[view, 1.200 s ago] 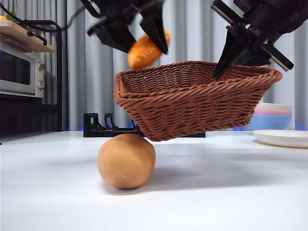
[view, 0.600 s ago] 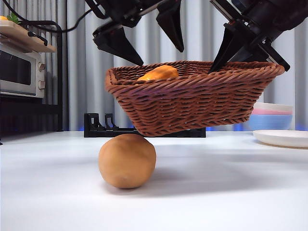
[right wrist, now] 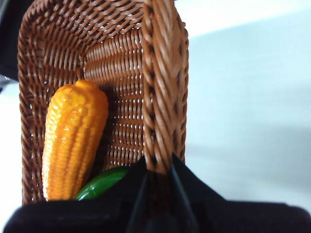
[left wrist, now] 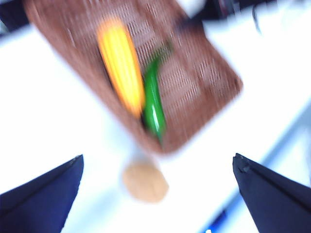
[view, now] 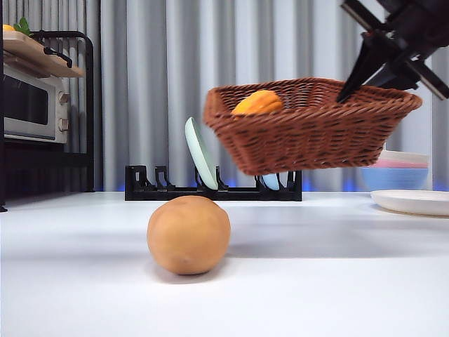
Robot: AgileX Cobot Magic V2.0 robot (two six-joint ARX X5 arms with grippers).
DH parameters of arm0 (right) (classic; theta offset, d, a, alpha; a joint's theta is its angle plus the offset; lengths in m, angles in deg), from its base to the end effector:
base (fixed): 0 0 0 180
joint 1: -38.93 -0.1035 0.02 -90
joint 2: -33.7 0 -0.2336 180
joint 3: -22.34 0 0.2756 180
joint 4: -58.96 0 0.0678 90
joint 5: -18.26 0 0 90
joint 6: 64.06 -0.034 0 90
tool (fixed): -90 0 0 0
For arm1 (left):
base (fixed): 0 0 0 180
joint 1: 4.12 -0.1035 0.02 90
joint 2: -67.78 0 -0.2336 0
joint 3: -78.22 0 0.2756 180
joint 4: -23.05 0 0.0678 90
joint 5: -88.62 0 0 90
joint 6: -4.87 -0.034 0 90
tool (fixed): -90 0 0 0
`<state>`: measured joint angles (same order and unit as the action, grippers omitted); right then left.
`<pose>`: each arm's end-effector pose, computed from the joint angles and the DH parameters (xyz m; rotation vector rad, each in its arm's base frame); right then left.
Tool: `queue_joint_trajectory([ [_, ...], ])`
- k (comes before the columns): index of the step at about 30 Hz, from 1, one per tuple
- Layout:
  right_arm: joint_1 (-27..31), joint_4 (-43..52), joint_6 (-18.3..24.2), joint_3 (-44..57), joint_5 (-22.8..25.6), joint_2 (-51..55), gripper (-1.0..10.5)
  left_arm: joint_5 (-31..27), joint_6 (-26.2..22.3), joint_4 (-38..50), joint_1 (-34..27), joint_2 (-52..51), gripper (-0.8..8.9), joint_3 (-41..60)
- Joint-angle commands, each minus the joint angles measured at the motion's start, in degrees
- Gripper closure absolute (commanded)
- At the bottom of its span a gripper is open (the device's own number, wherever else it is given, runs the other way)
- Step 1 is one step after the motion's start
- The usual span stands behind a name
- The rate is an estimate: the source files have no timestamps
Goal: Pick up the basket,pick up the corn from the table,pick up the potato from the table,pick up the cucumber from the table,put all items into the basket
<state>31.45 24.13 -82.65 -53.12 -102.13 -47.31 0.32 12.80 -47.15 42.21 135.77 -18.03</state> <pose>0.3267 0.0602 0.2447 0.4421 0.8025 0.5152 0.1725 -0.1822 0.3825 0.1607 0.7483 -0.7476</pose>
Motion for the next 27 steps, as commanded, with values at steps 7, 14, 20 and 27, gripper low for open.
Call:
queue_joint_trajectory([
  [7, 6.47, 0.94, -1.05, -1.14, -4.63, 0.9, 9.6, -0.37, 7.02, 6.16, 8.79, 0.85, 2.17, 13.75],
  [14, 10.64, 0.72, -1.05, -1.14, -5.75, 2.78, 9.6, -5.88, 14.91, 17.97, 7.08, 3.28, 2.17, 26.29],
  [20, 11.61, 0.74, -0.9, -1.14, -5.73, 5.22, 9.6, -3.41, 14.64, 24.35, 3.34, 11.28, 2.17, 26.73],
  [27, 11.61, 0.17, -0.87, -1.14, -5.75, 7.21, 9.6, -0.13, 14.38, 29.24, -0.9, 20.74, 2.18, 26.73],
])
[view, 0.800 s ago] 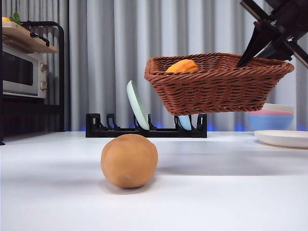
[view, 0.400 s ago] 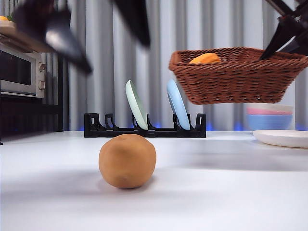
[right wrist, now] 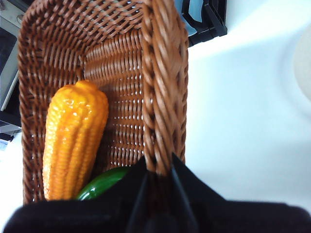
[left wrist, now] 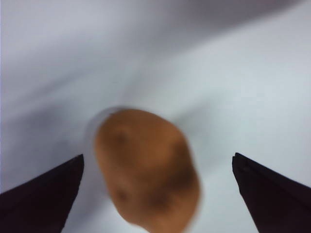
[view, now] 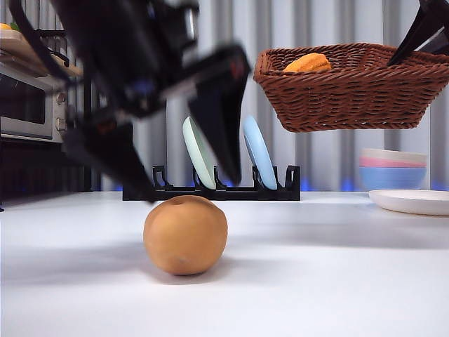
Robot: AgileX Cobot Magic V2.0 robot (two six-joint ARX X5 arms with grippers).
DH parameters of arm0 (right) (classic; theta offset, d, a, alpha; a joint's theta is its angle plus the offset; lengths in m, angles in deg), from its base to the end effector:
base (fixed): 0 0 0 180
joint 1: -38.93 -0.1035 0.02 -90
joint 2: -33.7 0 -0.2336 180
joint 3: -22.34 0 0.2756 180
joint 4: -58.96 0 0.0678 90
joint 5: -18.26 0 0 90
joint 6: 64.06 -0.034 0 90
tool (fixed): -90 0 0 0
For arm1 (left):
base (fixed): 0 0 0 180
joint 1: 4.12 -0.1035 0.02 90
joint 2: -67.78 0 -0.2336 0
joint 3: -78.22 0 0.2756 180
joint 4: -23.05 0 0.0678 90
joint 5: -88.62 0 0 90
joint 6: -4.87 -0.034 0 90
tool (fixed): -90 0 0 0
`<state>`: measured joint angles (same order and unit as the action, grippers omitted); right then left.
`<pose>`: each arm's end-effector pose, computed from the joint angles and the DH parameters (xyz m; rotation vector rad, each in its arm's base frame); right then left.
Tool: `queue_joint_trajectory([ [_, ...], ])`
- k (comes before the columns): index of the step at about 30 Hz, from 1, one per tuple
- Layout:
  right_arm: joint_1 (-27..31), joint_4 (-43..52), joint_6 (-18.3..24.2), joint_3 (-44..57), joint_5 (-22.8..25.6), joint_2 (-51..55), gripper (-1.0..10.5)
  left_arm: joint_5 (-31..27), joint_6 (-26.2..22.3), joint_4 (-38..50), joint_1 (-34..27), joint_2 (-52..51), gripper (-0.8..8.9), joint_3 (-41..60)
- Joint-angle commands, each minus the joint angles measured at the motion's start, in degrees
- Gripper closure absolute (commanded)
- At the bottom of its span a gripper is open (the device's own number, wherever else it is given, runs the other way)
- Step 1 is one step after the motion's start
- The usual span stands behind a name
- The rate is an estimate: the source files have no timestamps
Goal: Pick up the basket,pick up the corn from the table,pick up the potato from the table,pick up the cucumber from the table,put all items into the basket
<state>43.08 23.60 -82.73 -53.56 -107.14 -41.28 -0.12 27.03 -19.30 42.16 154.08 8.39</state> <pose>0.3144 -0.0031 0.2795 0.5149 0.6572 0.4331 0.2219 -0.2332 0.1714 0.0666 1.0922 -0.5484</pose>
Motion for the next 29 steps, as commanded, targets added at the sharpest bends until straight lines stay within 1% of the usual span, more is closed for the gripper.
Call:
queue_joint_trajectory([
  [1, -0.02, 0.46, -0.79, -0.7, -0.74, 1.33, 9.6, 0.31, 0.15, 1.92, -1.42, 3.58, 2.18, 0.31],
  [3, -0.02, 0.0, -0.79, -0.7, -0.74, 1.66, 9.6, 0.35, 0.07, 2.99, -2.16, 5.66, 2.19, 0.31],
  [5, -0.02, -0.48, -0.76, -0.7, -0.74, 1.9, 9.6, 0.33, -1.01, 3.65, -2.34, 7.17, 2.22, 0.31],
  [6, -0.02, -0.63, -0.76, -0.7, -0.74, 1.92, 9.6, 0.33, -1.38, 3.8, -2.34, 7.52, 2.44, 0.31],
  [7, -0.02, -0.79, -0.76, -0.7, -0.74, 1.92, 9.6, 0.35, -1.79, 3.69, -2.34, 7.58, 3.3, 0.31],
  [11, -0.02, -1.57, -0.68, -0.7, -0.72, 1.92, 9.6, 0.74, -4.22, 3.45, -1.09, 7.58, 8.0, 0.31],
  [12, -0.02, -1.75, -0.52, -0.7, -0.72, 1.92, 9.6, 0.77, -4.48, 3.13, -0.9, 7.58, 8.33, 0.31],
  [16, -0.04, -2.34, -0.02, -0.7, -0.7, 1.92, 9.6, 0.72, -5.66, 1.14, -0.11, 7.54, 8.22, 0.28],
  [19, -0.04, -3.96, 1.14, -0.7, -0.7, 1.92, 9.6, 0.7, -5.7, -0.98, 0.13, 4.94, 8.22, 0.22],
  [22, -0.15, -6.93, 3.8, -0.7, -0.5, 1.92, 9.6, 0.77, -5.68, -2.25, 0.26, -1.33, 8.22, 0.17],
  [24, -0.24, -8.31, 5.62, -0.7, -0.44, 1.9, 9.6, 0.79, -5.57, -2.47, 0.57, -7.56, 8.22, -0.24],
  [29, -2.34, -8.68, 6.14, -0.7, -0.24, 1.88, 9.6, 0.7, -3.91, -0.83, 1.7, -21.0, 8.22, -5.07],
])
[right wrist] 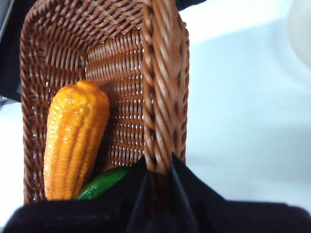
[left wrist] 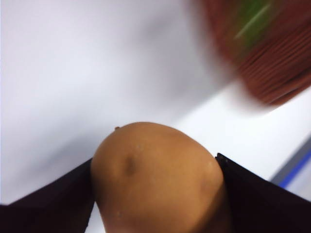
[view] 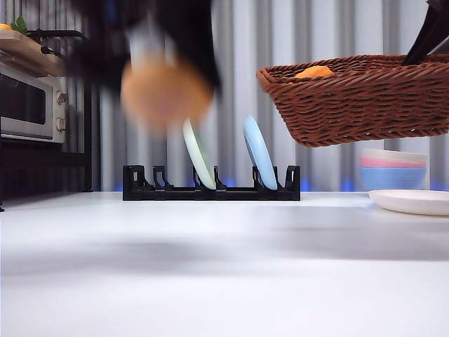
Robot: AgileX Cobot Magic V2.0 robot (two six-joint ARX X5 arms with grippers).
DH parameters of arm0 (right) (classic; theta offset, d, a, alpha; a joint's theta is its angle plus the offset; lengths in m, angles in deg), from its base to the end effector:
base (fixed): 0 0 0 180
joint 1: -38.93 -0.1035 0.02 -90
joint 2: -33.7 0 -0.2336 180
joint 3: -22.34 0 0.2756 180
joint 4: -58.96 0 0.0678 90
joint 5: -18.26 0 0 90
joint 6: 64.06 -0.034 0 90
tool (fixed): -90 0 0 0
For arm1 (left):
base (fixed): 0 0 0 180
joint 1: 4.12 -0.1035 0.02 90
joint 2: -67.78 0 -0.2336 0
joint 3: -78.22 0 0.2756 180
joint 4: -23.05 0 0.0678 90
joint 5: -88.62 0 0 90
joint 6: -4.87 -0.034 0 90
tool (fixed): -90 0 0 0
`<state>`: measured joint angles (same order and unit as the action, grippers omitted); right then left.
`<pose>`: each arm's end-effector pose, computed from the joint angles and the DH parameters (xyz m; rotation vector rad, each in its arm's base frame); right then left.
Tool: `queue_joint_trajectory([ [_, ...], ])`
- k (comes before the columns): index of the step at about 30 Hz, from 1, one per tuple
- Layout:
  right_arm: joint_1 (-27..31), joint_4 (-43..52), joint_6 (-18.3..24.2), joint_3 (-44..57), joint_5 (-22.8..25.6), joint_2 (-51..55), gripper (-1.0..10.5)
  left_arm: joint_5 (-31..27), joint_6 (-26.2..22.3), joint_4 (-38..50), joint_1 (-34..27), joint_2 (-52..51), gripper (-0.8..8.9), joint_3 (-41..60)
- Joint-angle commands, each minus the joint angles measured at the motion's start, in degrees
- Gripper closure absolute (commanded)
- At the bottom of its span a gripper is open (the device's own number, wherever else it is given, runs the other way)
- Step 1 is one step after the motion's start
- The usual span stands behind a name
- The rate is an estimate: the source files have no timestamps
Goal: Pick up the basket,pick up the corn from the table,pick up the potato from the table,pick up the cucumber from the table,put all items into the basket
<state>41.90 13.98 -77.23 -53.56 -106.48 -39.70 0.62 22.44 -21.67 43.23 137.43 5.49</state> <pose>0.2998 0.0038 0.2747 0.4571 0.7715 0.4467 0.1956 -0.2141 0.2697 0.0119 0.8053 -0.7042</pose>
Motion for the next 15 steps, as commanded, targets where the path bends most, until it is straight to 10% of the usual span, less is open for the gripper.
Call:
queue_joint_trajectory([
  [1, -1.95, 0.94, 0.63, -0.7, -0.9, 0.31, 9.6, -0.13, 0.66, 2.4, 1.07, -5.9, 8.22, -3.74],
  [15, -18.53, 1.05, -0.52, -0.7, 6.82, 0.17, 9.6, -9.94, -3.37, 20.94, 3.32, 5.75, 8.21, -13.4],
])
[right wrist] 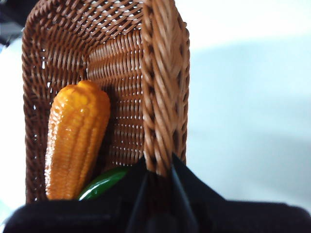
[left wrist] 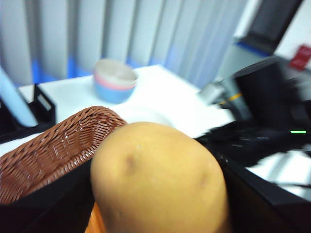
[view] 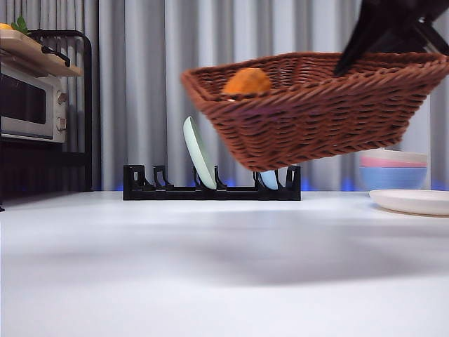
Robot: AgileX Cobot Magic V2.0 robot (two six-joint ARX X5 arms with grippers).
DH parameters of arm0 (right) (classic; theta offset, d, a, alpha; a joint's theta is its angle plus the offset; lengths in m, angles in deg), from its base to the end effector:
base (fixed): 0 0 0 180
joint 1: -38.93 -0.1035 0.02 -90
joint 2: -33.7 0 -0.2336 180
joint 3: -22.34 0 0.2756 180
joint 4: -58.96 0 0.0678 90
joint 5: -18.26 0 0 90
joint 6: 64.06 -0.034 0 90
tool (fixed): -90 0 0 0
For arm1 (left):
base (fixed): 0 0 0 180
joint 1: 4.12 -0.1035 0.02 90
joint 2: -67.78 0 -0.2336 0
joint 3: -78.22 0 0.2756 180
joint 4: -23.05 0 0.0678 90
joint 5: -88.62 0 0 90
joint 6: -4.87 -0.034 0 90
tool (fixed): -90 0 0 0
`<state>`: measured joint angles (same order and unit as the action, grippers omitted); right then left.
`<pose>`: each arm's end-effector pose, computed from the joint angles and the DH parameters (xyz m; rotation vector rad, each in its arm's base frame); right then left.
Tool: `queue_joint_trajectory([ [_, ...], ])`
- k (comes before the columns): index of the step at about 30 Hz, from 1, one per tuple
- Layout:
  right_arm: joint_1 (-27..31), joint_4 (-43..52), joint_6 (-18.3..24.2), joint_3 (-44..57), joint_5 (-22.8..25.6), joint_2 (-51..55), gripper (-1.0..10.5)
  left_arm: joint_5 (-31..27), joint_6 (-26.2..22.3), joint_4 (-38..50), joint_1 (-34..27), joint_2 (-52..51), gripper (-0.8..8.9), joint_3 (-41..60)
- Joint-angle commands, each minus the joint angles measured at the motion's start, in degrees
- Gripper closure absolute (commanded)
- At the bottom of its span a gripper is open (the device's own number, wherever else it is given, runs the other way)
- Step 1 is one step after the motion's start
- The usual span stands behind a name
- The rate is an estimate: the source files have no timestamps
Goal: Pick up the basket,pick up the corn from the table,pick up the potato from the table,pick up the cucumber from the table,put all items into the basket
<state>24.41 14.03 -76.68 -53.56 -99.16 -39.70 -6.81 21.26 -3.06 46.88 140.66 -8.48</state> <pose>0.2874 0.0906 0.2733 0.2855 0.8269 0.6129 0.2027 -0.2452 0.3709 -0.1659 0.3052 -0.7570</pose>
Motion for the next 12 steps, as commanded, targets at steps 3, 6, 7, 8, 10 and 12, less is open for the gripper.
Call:
queue_joint_trajectory([
  [3, -2.56, 1.01, -1.6, -0.7, -0.5, 0.17, 9.6, -7.78, -5.35, 2.67, -0.52, 7.74, 8.21, -0.24],
  [6, -3.28, 1.03, -1.9, -0.7, -0.5, 0.17, 9.6, -9.9, -8.72, -0.31, -0.52, 12.44, 8.21, -3.19],
  [7, -3.3, 1.01, -1.92, -0.7, -0.5, 0.17, 9.6, -9.99, -9.4, -1.11, -0.52, 13.64, 8.21, -4.13],
  [8, -3.3, 1.03, -1.92, -0.7, -0.5, 0.17, 9.6, -10.01, -9.68, -1.57, -0.52, 14.95, 8.21, -5.09],
  [10, -3.3, 1.01, -1.92, -0.7, -0.5, 0.17, 9.6, -9.49, -11.39, -2.45, -0.52, 17.22, 8.14, -7.02],
  [12, -3.3, 1.01, -2.01, -0.7, -0.55, 0.17, 9.6, -9.49, -12.13, -2.38, -0.52, 18.8, 7.19, -7.96],
])
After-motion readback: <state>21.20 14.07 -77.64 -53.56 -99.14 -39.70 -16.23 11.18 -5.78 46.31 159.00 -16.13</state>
